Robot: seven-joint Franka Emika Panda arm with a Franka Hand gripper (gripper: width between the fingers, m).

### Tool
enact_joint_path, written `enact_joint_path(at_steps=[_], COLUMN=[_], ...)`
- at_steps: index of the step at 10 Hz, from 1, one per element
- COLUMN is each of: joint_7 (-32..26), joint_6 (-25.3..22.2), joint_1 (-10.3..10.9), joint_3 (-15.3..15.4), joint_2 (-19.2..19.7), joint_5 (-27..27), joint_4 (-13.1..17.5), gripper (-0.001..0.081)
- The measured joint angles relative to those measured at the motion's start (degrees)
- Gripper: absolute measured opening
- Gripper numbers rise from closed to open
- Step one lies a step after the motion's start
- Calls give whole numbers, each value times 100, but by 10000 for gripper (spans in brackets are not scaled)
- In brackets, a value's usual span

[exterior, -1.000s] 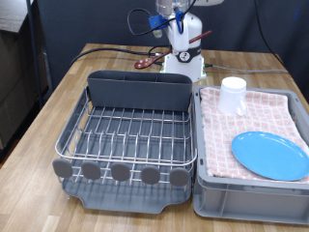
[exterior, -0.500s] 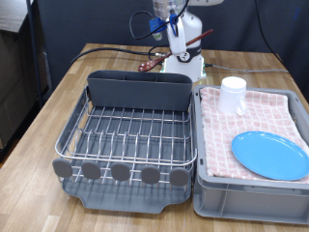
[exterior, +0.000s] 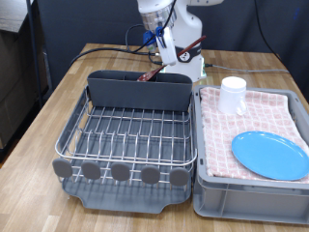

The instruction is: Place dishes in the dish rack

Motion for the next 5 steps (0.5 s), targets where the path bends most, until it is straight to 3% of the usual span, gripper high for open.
enact_joint_path(at_steps=[4,5], joint_7=[-61,-61], joint_6=[480,553], joint_1=[-4,-4], joint_3=[-245,-254], joint_2=[434,495], joint_5=[4,2], joint_4=[-4,-4], gripper=[92,218])
